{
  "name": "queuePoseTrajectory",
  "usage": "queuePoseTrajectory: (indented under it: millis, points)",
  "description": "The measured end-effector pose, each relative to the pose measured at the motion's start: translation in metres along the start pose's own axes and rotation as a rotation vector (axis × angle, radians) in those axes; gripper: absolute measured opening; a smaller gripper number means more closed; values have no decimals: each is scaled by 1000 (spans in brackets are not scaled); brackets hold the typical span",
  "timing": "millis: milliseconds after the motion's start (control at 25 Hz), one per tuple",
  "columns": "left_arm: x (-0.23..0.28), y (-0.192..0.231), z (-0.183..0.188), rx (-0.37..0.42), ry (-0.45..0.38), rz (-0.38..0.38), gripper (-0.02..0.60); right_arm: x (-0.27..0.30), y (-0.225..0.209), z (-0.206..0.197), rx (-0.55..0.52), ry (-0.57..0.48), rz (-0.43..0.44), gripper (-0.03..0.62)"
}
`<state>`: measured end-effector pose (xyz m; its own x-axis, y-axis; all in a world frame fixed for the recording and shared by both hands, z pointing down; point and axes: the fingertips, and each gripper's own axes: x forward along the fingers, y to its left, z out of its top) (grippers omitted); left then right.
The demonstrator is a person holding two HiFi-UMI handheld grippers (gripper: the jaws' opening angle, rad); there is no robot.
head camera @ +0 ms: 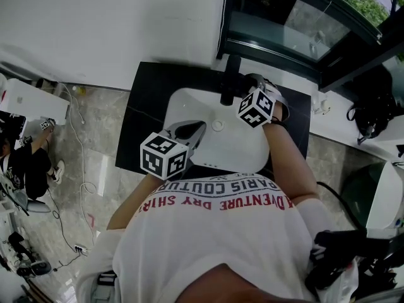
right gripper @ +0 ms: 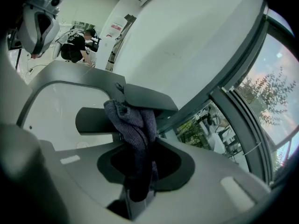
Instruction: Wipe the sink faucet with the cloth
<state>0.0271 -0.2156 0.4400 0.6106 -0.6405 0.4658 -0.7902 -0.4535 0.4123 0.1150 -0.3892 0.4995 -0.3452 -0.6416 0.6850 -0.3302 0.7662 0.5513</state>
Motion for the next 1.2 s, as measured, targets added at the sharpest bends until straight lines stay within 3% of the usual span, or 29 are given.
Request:
queuePoseTrajectory:
  millis: [200, 520, 880, 1080, 1200]
  points:
    - [2, -2, 0, 6, 9, -8, 2, 0, -4, -6, 19, 9, -4, 80]
    - [-1, 0, 2, 15, 9, -8, 2, -13, -5, 15, -2, -62, -41, 80]
    - [-2, -6, -1, 23, 19, -20, 1, -33, 15, 14, -23, -105, -44, 81]
    - [2, -14, -2, 30, 19, -20, 2, -39, 22, 7, 58, -163, -16, 80]
    - [6, -18, -4, 35, 24, -21, 2, -52, 33, -2, 208, -247, 23, 80]
